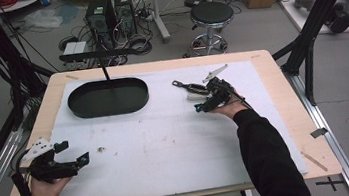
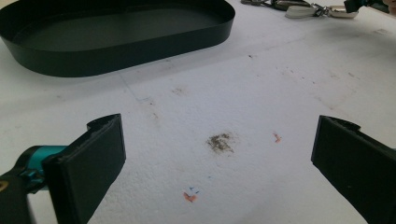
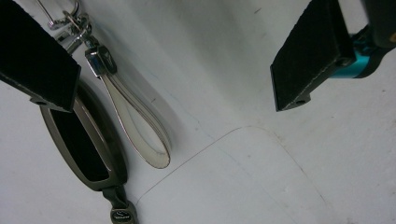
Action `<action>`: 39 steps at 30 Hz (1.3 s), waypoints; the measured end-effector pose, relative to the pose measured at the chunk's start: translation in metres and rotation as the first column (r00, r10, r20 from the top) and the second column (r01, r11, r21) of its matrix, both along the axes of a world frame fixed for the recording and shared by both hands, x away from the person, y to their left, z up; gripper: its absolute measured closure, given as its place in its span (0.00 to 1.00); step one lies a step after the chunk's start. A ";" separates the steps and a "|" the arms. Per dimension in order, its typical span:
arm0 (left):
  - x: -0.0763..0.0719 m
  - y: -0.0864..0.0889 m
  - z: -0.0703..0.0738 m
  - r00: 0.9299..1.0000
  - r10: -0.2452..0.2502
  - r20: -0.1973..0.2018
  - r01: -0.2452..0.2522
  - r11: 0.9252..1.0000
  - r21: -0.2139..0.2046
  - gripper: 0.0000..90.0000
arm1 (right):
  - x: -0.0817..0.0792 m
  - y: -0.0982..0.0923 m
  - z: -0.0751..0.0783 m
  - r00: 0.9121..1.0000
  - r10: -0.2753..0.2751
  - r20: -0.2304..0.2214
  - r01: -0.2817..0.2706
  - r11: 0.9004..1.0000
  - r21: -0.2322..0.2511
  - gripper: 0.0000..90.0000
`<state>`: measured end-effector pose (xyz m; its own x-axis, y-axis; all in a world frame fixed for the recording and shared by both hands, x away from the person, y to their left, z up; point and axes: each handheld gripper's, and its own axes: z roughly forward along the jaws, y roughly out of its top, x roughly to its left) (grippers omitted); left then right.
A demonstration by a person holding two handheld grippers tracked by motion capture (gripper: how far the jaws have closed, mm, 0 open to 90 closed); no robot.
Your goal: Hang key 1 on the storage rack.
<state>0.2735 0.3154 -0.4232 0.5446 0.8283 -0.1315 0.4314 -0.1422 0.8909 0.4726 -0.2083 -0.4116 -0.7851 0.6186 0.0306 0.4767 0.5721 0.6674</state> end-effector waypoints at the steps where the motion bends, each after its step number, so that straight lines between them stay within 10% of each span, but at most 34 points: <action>1: 0.000 0.000 0.000 1.000 -0.001 -0.001 0.001 1.000 0.001 0.04 | 0.001 0.002 0.000 1.000 -0.001 -0.005 0.001 1.000 -0.002 0.01; 12: 0.000 0.000 -0.001 1.000 -0.004 -0.004 0.004 1.000 0.007 0.04 | 0.019 0.004 -0.008 0.999 0.048 -0.012 -0.048 0.997 -0.055 0.07; 39: 0.001 -0.002 -0.002 1.000 -0.008 -0.013 0.009 1.000 0.029 0.04 | 0.028 -0.005 -0.020 0.998 0.052 -0.039 -0.056 0.992 -0.113 0.58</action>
<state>0.2745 0.3133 -0.4253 0.5499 0.8273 -0.1148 0.4417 -0.1713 0.8807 0.5006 -0.2128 -0.4312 -0.8172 0.5763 -0.0090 0.4655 0.6690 0.5794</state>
